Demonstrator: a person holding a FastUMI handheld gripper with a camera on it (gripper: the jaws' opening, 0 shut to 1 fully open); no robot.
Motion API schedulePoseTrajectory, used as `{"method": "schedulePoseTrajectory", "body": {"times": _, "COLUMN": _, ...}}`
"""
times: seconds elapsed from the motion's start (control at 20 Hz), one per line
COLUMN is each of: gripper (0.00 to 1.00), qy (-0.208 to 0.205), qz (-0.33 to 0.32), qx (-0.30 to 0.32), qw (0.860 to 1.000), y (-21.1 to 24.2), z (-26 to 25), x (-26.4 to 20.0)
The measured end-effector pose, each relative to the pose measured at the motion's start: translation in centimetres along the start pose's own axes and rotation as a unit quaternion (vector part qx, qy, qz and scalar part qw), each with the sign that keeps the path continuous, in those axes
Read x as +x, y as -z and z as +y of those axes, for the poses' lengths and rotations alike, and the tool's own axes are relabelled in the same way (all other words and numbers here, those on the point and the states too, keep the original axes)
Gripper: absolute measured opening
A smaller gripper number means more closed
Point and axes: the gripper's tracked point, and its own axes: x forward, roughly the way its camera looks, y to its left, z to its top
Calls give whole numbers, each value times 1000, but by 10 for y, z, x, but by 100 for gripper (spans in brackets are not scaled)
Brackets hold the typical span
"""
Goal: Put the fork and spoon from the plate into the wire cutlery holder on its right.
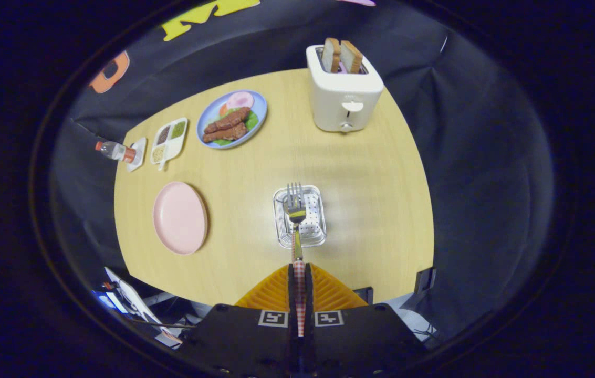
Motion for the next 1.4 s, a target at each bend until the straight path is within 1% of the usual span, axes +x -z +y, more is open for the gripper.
{"method": "schedulePoseTrajectory", "body": {"times": 0.25, "gripper": 3, "qy": -7, "qz": 74, "qx": 30, "qw": 997, "y": 7, "z": -2, "x": 18}}
{"method": "schedulePoseTrajectory", "body": {"times": 0.5, "gripper": 4, "qy": 0, "qz": 100, "qx": 49, "qw": 994, "y": -10, "z": -5, "x": 31}}
{"method": "schedulePoseTrajectory", "body": {"times": 0.55, "gripper": 5, "qy": 2, "qz": 107, "qx": 50, "qw": 993, "y": -12, "z": -4, "x": 34}}
{"method": "schedulePoseTrajectory", "body": {"times": 0.8, "gripper": 5, "qy": -6, "qz": 152, "qx": 66, "qw": 986, "y": -15, "z": 5, "x": 52}}
{"method": "schedulePoseTrajectory", "body": {"times": 1.1, "gripper": 5, "qy": -2, "qz": 157, "qx": 68, "qw": 985, "y": -30, "z": 11, "x": 65}}
{"method": "schedulePoseTrajectory", "body": {"times": 1.25, "gripper": 5, "qy": 0, "qz": 173, "qx": 77, "qw": 982, "y": -22, "z": 9, "x": 66}}
{"method": "schedulePoseTrajectory", "body": {"times": 1.3, "gripper": 7, "qy": -3, "qz": 172, "qx": 77, "qw": 982, "y": -25, "z": 13, "x": 69}}
{"method": "schedulePoseTrajectory", "body": {"times": 1.4, "gripper": 7, "qy": -4, "qz": 161, "qx": 78, "qw": 984, "y": -29, "z": 13, "x": 70}}
